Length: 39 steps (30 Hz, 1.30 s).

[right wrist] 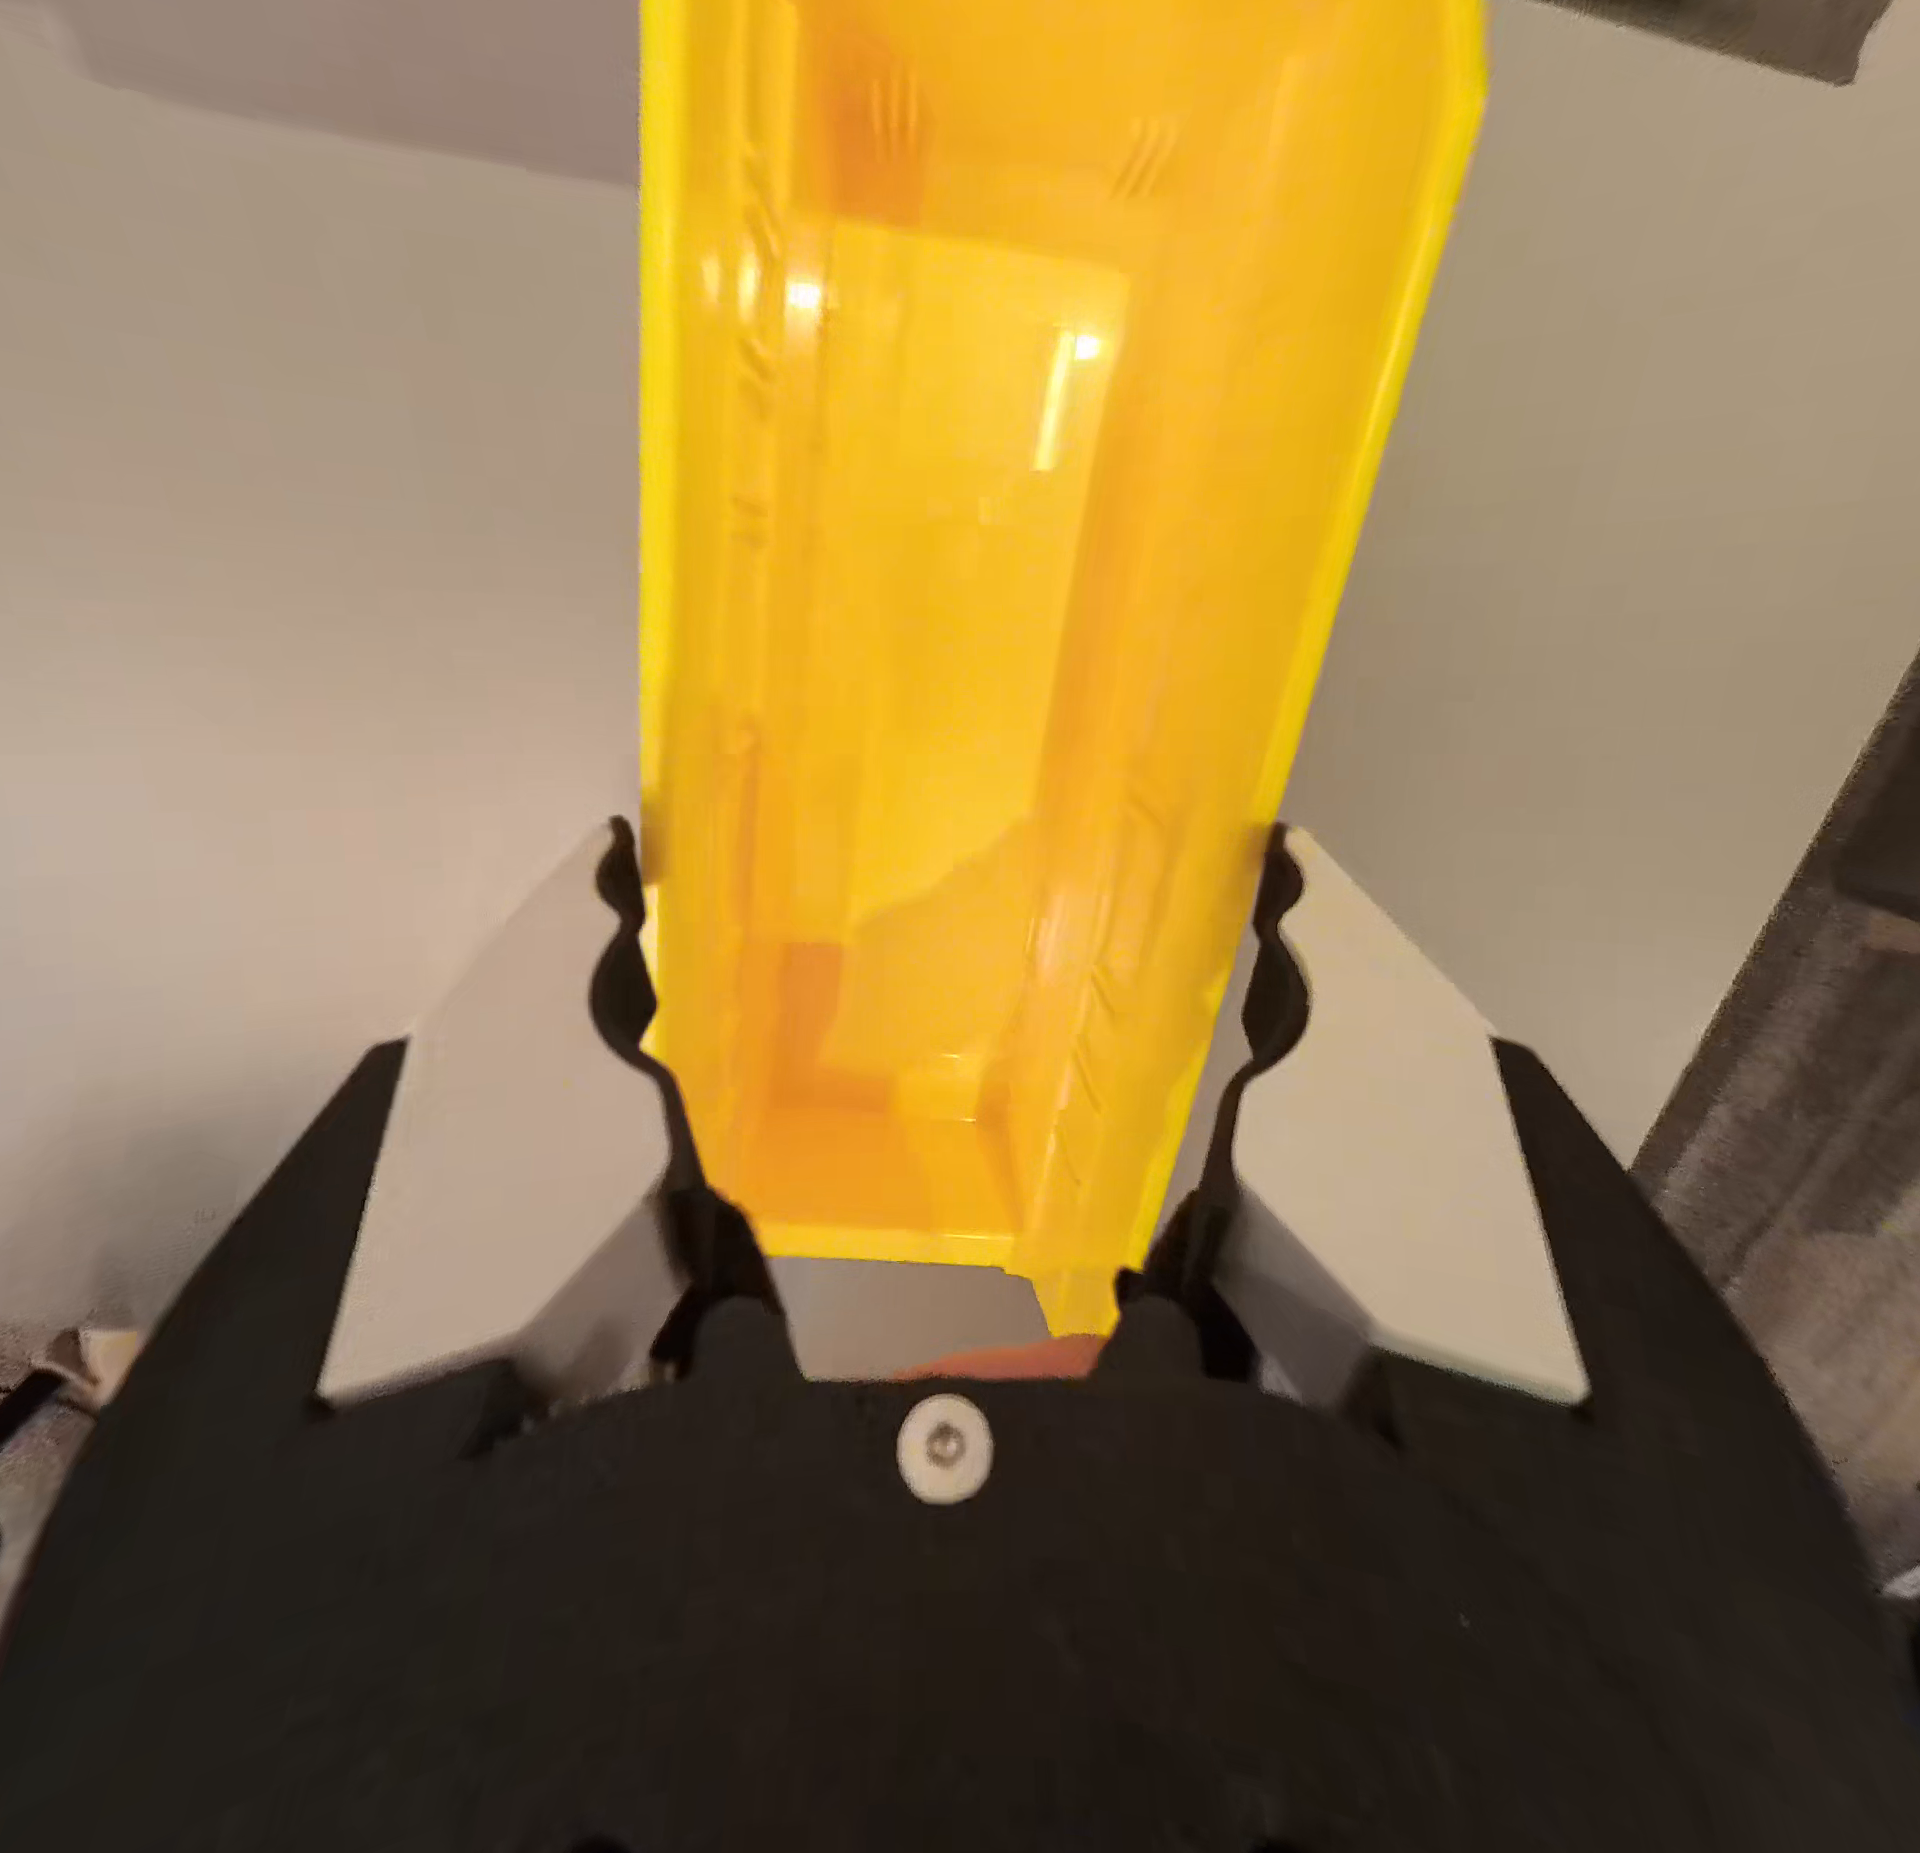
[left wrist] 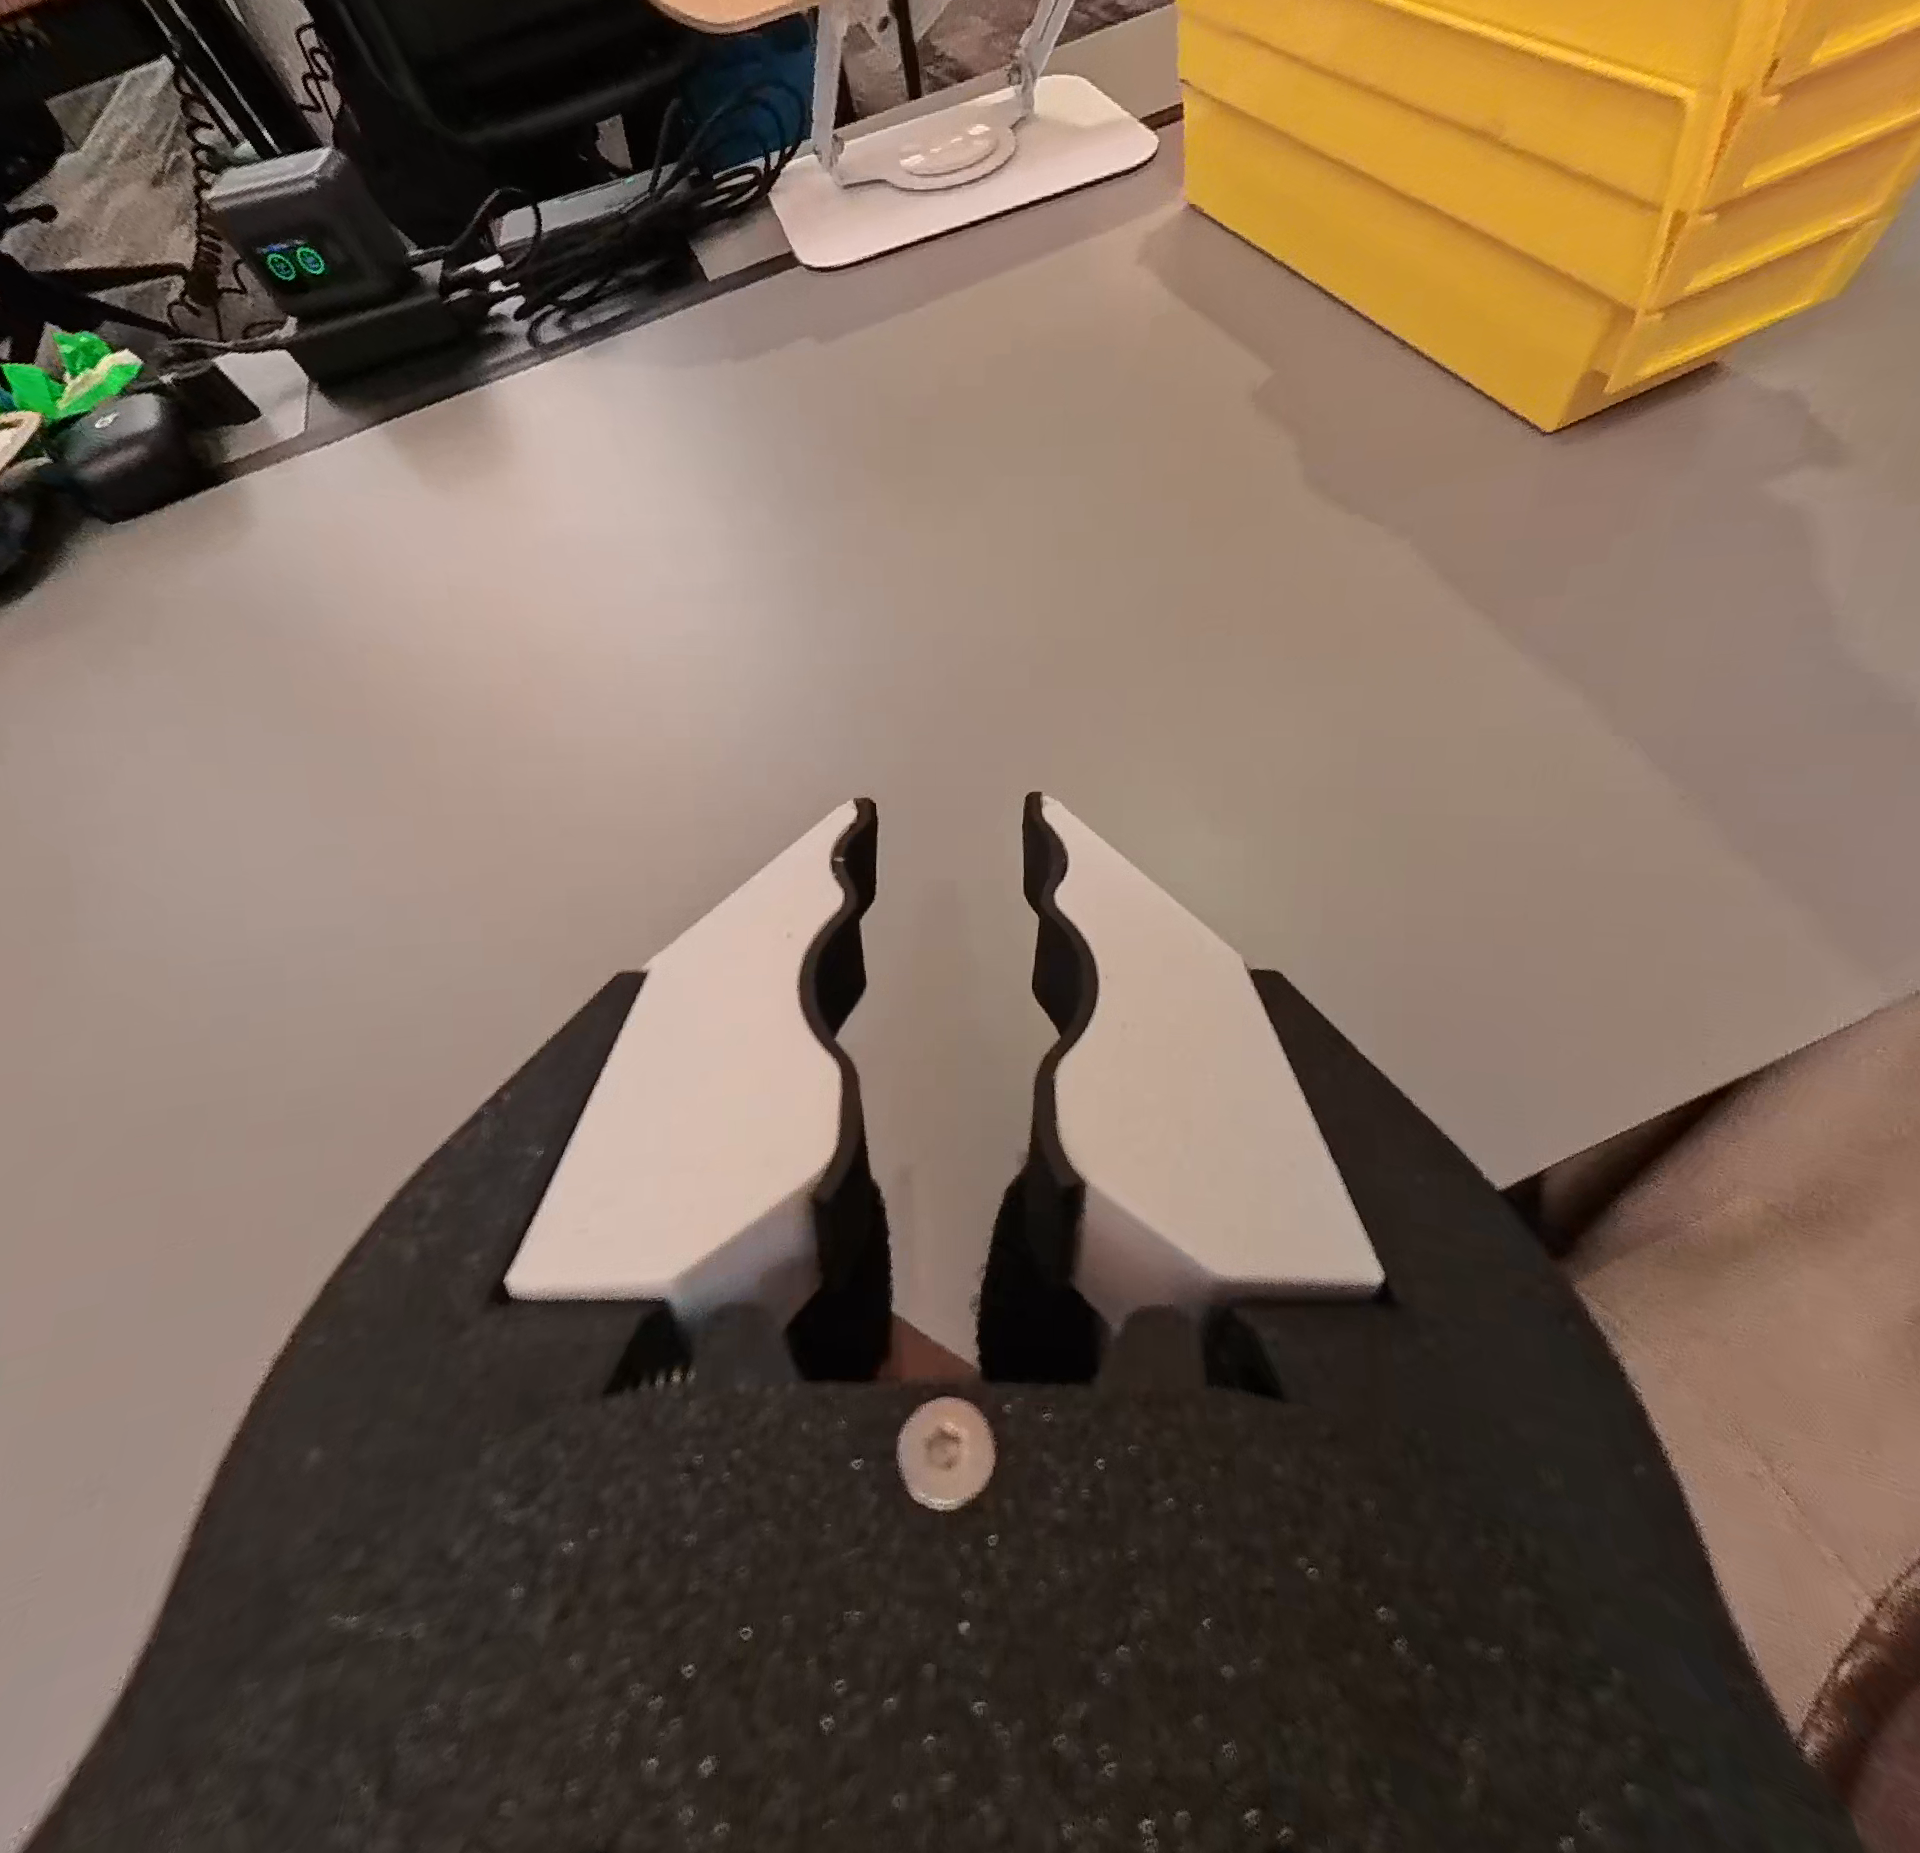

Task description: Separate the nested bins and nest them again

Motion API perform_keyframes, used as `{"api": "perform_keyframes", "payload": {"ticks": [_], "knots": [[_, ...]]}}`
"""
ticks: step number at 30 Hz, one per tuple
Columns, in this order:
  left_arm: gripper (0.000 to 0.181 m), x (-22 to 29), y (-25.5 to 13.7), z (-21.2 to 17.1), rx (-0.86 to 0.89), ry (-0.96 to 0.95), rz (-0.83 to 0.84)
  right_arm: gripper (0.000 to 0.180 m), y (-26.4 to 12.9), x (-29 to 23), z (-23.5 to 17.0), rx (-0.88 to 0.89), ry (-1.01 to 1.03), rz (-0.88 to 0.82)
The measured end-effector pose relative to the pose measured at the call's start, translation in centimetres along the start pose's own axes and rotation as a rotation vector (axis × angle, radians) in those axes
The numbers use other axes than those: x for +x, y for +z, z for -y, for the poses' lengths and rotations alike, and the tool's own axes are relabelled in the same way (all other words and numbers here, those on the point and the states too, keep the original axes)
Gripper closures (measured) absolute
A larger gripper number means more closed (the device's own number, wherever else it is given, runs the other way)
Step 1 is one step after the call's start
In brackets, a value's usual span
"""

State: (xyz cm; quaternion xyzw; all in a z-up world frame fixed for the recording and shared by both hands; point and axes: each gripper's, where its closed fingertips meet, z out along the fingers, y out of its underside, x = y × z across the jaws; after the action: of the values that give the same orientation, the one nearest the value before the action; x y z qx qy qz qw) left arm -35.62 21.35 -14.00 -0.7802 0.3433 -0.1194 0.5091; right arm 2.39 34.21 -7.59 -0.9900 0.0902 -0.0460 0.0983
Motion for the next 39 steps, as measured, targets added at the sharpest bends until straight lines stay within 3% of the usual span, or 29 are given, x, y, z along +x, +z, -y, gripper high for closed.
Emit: {"api": "perform_keyframes", "payload": {"ticks": [8,20,28,34,39], "knots": [[0.155,-0.3,0.4,0.1,-0.008,-0.037,-0.010,0.092,-0.7,0.0,-0.3,-0.062,-0.024,-0.015],[0.157,0.8,0.6,-0.2,-0.022,0.000,-0.029,0.094,-4.1,1.1,-0.9,-0.079,-0.020,-0.007],[0.157,1.4,0.7,-0.2,-0.025,0.008,-0.042,0.093,-10.8,2.5,-0.9,0.025,-0.018,-0.002],[0.157,1.4,0.4,-0.3,-0.025,-0.007,-0.044,0.093,-16.5,7.6,-1.7,0.088,0.002,-0.067],[0.157,0.7,0.5,-0.8,-0.038,0.012,-0.012,0.092,-14.8,13.0,-3.3,0.069,0.042,-0.098]]}}
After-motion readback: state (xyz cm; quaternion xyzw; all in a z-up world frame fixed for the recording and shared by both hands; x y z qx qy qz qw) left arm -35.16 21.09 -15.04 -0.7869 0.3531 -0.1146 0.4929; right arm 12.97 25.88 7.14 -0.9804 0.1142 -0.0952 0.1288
